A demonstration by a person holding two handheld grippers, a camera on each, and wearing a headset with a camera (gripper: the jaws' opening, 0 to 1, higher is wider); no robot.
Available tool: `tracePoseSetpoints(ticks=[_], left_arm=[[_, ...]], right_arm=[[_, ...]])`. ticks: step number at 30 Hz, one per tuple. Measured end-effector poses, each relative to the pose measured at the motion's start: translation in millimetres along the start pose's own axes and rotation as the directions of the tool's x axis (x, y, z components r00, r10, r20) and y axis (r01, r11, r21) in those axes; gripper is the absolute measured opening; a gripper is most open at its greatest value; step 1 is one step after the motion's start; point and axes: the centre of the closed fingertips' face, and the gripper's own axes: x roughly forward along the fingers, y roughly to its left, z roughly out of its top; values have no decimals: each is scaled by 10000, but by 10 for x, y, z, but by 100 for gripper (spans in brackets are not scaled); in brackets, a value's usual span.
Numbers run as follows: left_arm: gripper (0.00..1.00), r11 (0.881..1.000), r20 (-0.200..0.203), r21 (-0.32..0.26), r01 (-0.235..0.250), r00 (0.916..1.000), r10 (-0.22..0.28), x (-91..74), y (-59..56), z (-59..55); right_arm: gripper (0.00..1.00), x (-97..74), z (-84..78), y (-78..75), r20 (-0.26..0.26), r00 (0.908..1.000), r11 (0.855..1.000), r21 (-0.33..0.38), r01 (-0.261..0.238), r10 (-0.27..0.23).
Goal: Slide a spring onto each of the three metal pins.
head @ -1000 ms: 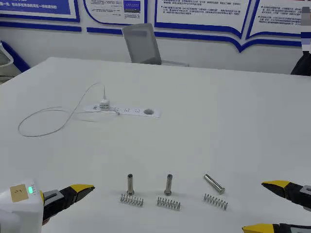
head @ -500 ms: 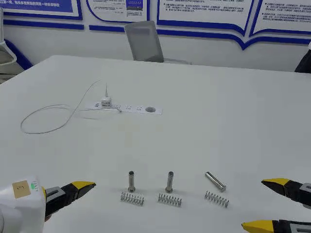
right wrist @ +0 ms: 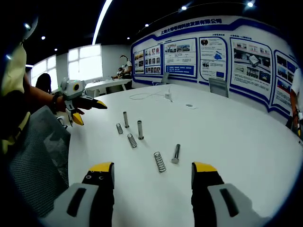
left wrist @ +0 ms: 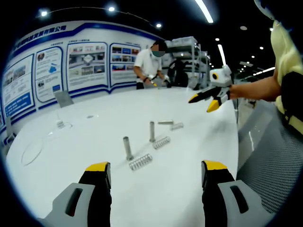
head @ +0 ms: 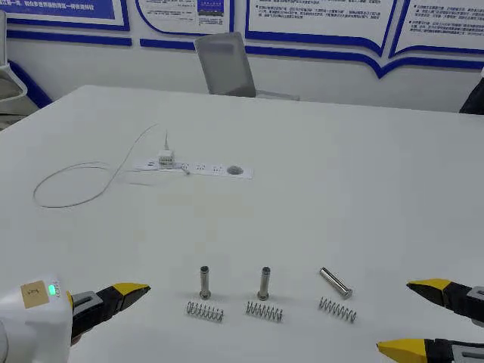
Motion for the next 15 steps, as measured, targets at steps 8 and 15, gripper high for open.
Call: tracePoseSetpoints(ticks=[8,15], left_arm=[[79,10000,47,-65,-37,10000,37,-2,0,6],[79,9999,45,-113,-36,10000,37,-3,-14,-1]], right_arm=[[64,13,52,-77,-113,9997,9997,12,236,-236],[62,53,92,-118,-339,9991,9997,33,259,-258]])
